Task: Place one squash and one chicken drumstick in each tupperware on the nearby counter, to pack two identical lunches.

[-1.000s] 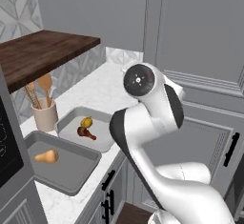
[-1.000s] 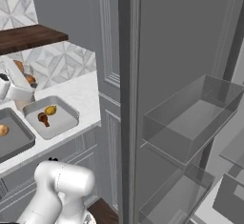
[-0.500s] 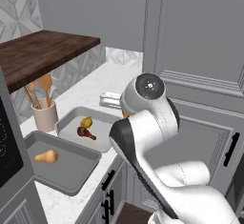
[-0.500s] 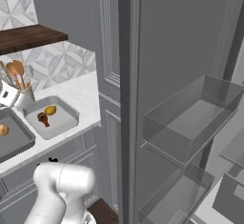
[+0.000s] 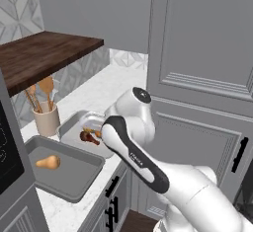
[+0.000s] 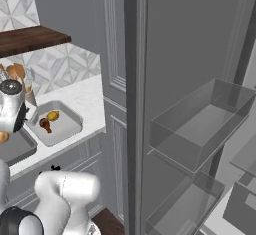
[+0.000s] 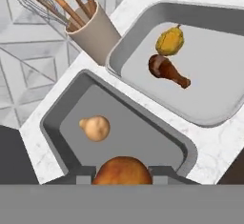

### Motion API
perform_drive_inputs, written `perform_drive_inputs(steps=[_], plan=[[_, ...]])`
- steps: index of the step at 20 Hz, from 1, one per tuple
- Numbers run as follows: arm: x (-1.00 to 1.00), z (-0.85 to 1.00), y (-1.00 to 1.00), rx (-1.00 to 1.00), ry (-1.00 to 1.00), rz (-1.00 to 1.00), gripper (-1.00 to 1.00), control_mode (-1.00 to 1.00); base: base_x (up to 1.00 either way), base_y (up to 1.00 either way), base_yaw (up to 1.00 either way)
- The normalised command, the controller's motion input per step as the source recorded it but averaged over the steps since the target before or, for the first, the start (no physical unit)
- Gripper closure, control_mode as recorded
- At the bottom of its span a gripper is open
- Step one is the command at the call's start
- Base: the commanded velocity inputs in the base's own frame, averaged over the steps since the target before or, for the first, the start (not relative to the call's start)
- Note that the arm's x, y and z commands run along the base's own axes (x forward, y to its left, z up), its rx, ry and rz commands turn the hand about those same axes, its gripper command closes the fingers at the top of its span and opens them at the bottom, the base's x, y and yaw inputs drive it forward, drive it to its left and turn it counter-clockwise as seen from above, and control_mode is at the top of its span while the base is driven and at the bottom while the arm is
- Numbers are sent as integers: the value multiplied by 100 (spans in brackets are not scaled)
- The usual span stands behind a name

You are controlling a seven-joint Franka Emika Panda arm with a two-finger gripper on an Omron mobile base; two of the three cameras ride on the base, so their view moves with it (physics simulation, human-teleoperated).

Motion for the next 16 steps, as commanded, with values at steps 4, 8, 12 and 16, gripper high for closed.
perform_drive_inputs(steps=[4,8,12,16], plan=[[53,-93,98,4,34,9,100,-100,0,0,0],[33,-78,57,-6,34,-2,100,-100,0,0,0],[7,-59,36,-13,22,-15,100,-100,0,0,0],[0,-28,15,-4,23,-11,100,-100,0,0,0]])
